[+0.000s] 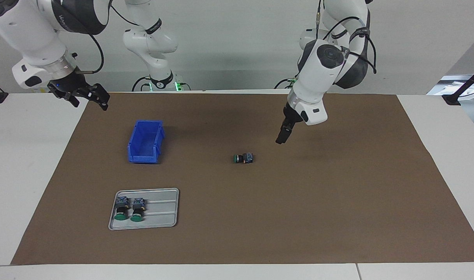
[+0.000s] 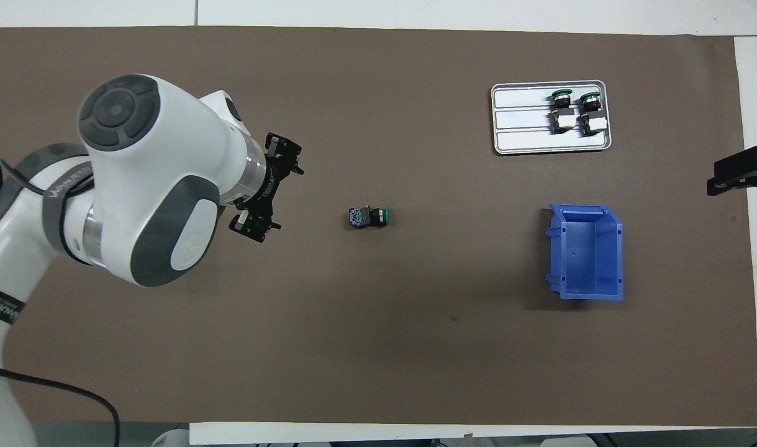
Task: Place and press button with both arms
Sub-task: 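Move the left gripper over the green button on the table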
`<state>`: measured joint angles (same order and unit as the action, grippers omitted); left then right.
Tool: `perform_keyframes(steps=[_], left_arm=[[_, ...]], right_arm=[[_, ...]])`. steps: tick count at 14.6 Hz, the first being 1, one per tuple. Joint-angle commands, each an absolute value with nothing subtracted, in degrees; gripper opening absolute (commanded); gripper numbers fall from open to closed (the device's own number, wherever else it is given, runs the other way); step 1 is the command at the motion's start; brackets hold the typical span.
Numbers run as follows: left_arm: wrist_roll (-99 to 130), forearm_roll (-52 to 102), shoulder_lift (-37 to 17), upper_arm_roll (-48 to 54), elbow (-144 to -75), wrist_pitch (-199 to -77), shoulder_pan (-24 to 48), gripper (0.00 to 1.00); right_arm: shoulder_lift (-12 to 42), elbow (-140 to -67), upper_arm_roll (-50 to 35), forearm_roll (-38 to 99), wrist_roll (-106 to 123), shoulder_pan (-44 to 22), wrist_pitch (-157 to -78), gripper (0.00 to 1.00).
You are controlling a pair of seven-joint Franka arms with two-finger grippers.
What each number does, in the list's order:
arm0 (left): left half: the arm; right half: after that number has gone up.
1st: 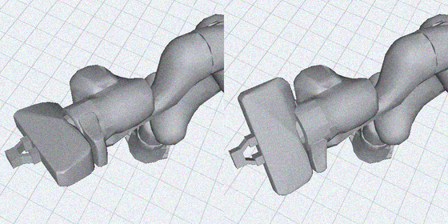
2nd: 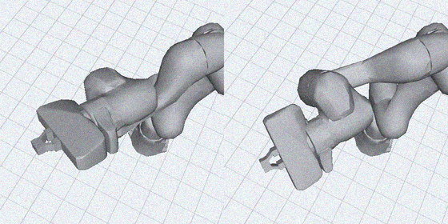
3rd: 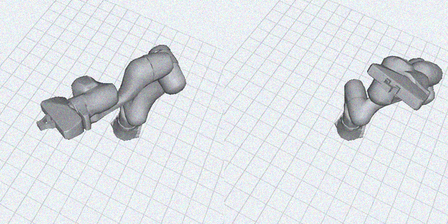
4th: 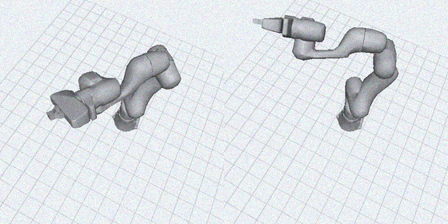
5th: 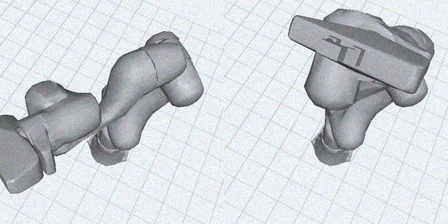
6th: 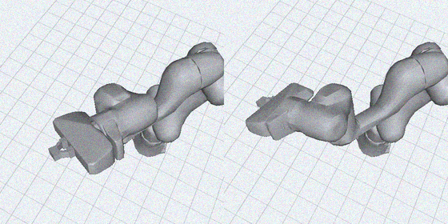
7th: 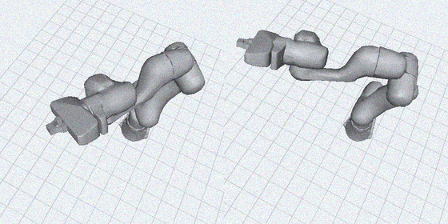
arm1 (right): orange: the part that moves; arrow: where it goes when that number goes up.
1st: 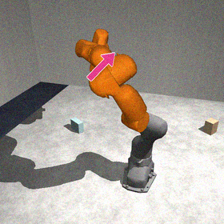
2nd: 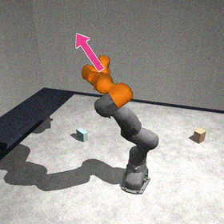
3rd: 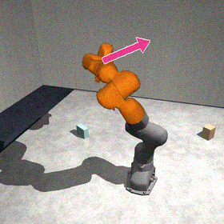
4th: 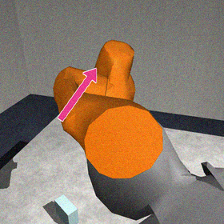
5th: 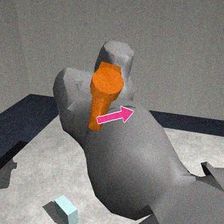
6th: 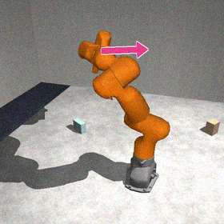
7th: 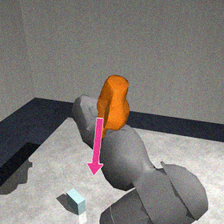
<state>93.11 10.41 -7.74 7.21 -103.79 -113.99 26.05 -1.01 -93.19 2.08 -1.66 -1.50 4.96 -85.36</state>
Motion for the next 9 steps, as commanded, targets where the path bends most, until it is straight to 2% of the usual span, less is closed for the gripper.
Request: perform_keyframes(steps=[1, 4, 7, 9], left_arm=[[102.09, 10.2, -12.47, 6.24, -100.12, -115.66, 29.34, 0.97], [108.61, 6.69, -16.77, 6.24, -97.92, -117.06, 32.08, 0.97], [117.39, 2.73, -23.53, 6.15, -93.36, -117.33, 35.85, 0.98], [119.09, 2.64, -24.34, 6.24, -93.25, -118.65, 36.21, 0.97]], right_arm=[[-1.58, -93.87, 1.49, -2.46, 2.18, 6.68, -85.25, 0.99], [-2.28, -93.96, 1.41, -2.03, 2.55, 6.85, -84.82, 0.99], [-2.37, -94.39, 0.97, -1.67, 2.55, 6.16, -84.81, 0.99], [-2.37, -94.39, 0.7, -1.67, 2.55, 5.98, -84.81, 0.99]])
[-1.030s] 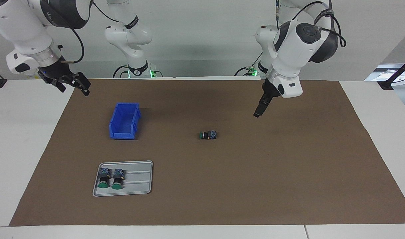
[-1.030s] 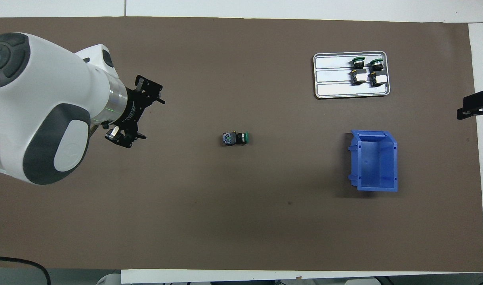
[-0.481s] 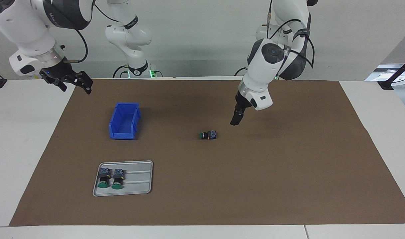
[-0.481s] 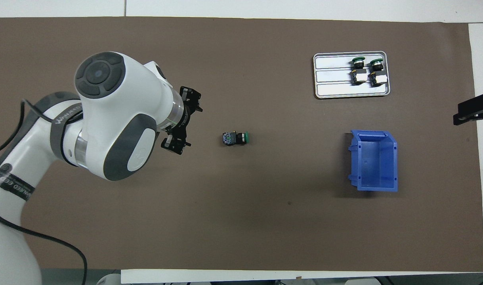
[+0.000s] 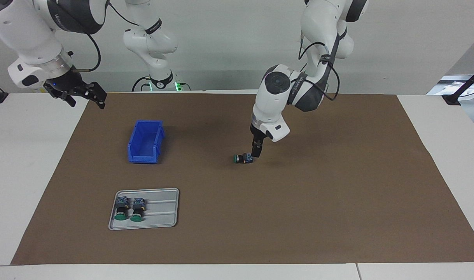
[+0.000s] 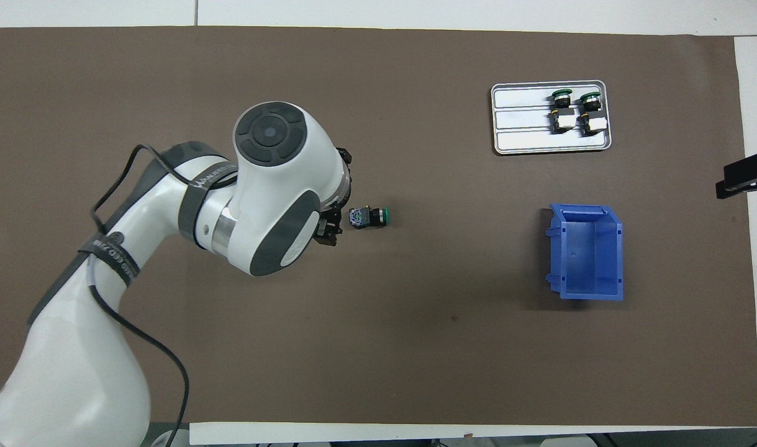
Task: Place and press button with both arms
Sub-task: 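Move the left gripper over the green button on the table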
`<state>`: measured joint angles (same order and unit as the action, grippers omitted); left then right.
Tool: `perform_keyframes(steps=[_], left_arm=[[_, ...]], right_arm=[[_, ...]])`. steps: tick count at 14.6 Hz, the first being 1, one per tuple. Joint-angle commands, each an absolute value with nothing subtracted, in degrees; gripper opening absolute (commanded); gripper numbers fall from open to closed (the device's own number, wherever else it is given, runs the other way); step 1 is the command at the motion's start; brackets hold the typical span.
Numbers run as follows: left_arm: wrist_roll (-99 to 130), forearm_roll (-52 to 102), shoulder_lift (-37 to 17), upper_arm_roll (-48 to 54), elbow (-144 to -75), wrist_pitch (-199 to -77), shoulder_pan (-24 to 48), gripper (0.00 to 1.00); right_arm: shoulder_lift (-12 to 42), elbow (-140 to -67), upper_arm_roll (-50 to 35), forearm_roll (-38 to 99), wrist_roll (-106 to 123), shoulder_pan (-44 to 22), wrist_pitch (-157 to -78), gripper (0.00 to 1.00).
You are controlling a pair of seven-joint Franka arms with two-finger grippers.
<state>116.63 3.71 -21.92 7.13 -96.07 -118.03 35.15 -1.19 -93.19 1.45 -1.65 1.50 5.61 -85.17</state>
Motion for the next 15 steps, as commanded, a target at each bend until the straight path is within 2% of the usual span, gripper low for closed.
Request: perform_keyframes(steps=[1, 5, 15], left_arm=[[119.09, 3.33, -24.95, 6.24, -93.25, -118.74, 36.73, 0.97], [119.18, 3.34, -28.65, 6.33, -92.12, -119.0, 37.26, 0.97], [126.3, 3.78, -30.76, 6.42, -93.08, -124.19, 38.76, 0.95]], right_arm=[[-2.46, -94.39, 0.7, -1.67, 2.55, 5.98, -84.81, 0.99], [-2.37, -94.39, 0.7, -1.67, 2.55, 6.15, -84.81, 0.99], [-2.46, -94.39, 0.7, -1.58, 2.55, 6.06, -84.81, 0.99]])
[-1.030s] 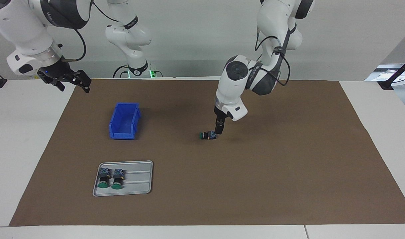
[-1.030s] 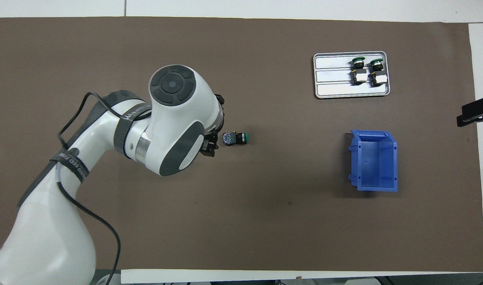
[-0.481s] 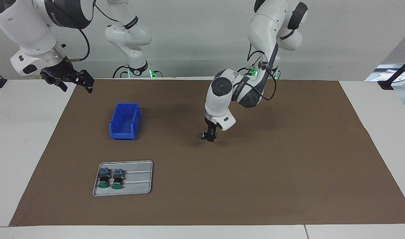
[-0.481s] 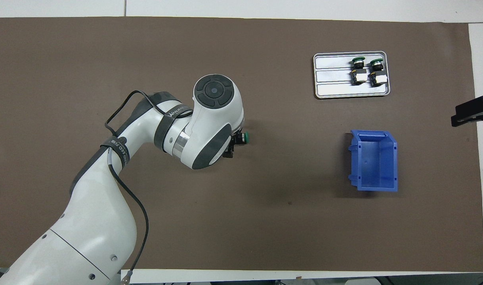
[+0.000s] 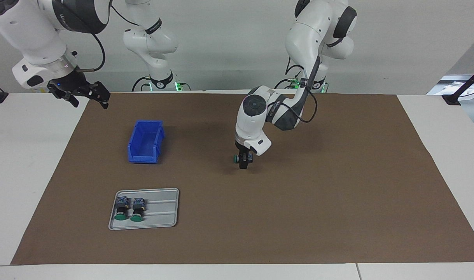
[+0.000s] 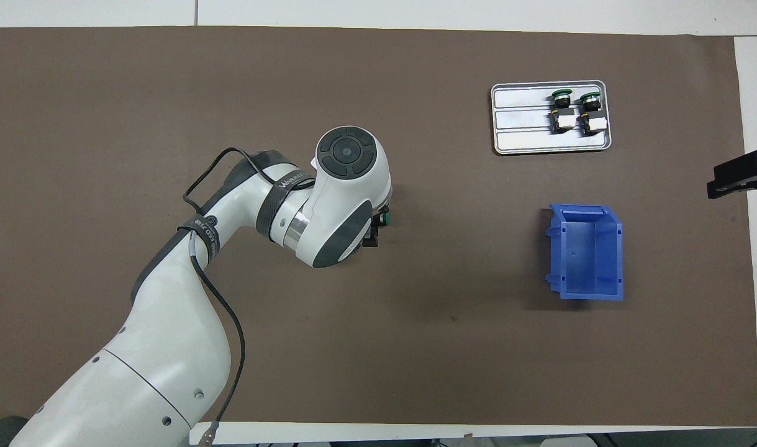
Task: Place and press button with both arms
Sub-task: 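Move the left gripper over the green button on the table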
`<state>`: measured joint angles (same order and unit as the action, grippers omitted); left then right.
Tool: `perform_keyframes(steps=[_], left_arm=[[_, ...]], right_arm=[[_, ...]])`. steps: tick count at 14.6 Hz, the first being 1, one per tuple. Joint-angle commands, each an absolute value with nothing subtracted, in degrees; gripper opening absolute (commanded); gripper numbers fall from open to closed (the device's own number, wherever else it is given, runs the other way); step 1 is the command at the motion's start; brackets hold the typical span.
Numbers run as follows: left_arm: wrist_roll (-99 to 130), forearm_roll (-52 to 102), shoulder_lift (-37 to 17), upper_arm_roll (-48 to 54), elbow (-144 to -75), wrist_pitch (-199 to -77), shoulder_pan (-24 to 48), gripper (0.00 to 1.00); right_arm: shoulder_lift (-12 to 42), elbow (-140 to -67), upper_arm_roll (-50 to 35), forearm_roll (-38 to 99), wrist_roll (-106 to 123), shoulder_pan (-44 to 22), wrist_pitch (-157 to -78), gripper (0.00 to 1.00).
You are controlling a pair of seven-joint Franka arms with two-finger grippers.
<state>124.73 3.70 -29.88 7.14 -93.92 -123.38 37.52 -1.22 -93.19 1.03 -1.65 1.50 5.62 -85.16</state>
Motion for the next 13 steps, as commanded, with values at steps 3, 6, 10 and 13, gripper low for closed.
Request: perform_keyframes(steps=[3, 6, 10, 13], left_arm=[[126.65, 3.69, -31.29, 6.33, -93.6, -124.8, 39.2, 0.87], [126.65, 3.69, -31.55, 6.33, -93.43, -125.06, 39.29, 0.66], [126.82, 3.69, -31.55, 6.42, -93.52, -124.72, 39.37, 0.36], [126.91, 3.69, -31.47, 6.42, -93.51, -124.98, 39.46, 0.27]], right_arm=[[-2.37, -94.39, 0.7, -1.58, 2.55, 6.15, -84.81, 0.99], [-2.37, -94.39, 0.7, -1.58, 2.55, 6.06, -84.81, 0.99], [-2.46, -94.39, 0.7, -1.58, 2.55, 6.07, -84.81, 0.99], [-2.46, -94.39, 0.7, -1.58, 2.55, 6.06, -84.81, 0.99]])
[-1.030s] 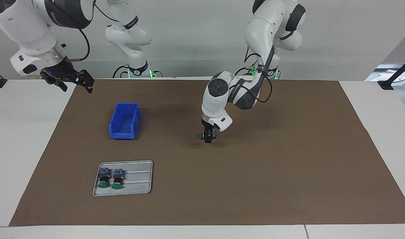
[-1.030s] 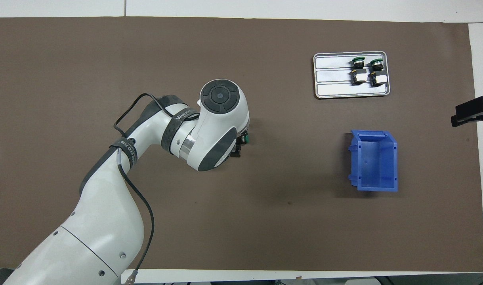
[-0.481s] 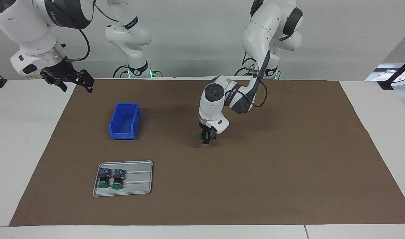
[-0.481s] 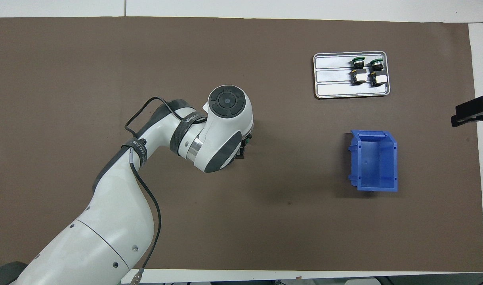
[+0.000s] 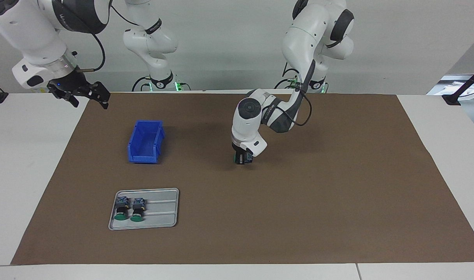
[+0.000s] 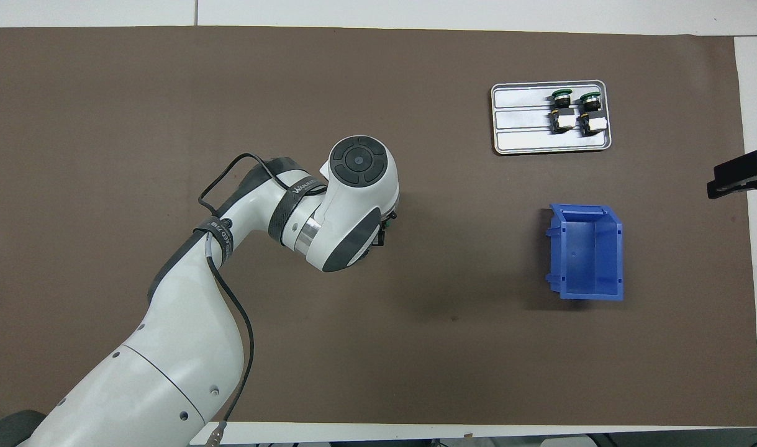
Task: Place and press button with both arms
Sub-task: 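Move the left gripper over the green button on the table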
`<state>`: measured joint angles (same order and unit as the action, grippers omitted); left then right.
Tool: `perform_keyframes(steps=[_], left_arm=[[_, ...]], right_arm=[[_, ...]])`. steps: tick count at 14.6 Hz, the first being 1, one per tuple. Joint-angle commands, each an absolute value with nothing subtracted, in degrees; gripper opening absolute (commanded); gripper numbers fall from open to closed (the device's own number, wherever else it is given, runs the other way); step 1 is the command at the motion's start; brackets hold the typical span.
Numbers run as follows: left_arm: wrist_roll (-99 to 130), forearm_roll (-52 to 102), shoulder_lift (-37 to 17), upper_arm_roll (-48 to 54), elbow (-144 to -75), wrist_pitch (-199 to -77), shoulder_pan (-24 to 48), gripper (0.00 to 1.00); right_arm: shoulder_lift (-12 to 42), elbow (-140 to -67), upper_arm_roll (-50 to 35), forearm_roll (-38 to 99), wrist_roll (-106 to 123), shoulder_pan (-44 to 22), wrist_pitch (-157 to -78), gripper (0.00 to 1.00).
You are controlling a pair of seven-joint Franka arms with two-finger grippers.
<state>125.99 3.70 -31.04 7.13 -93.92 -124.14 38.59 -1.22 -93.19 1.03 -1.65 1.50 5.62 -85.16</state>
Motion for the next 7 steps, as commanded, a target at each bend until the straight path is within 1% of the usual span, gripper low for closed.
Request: perform_keyframes(steps=[1, 2, 5, 7], left_arm=[[126.91, 3.69, -31.03, 6.42, -93.43, -125.15, 39.2, 0.24], [126.83, 3.69, -31.03, 6.5, -93.34, -125.16, 39.03, 0.21], [126.13, 3.69, -30.5, 6.33, -93.43, -124.63, 38.33, 0.19], [125.86, 3.69, -28.92, 6.42, -93.51, -124.28, 36.74, 0.16]], right_arm=[[-2.46, -94.39, 0.7, -1.67, 2.55, 6.06, -84.81, 0.99], [-2.46, -94.39, 0.7, -1.58, 2.55, 6.06, -84.81, 0.99], [-2.46, -94.39, 0.7, -1.58, 2.55, 6.06, -84.81, 0.99], [-2.46, -94.39, 0.7, -1.58, 2.55, 6.06, -84.81, 0.99]])
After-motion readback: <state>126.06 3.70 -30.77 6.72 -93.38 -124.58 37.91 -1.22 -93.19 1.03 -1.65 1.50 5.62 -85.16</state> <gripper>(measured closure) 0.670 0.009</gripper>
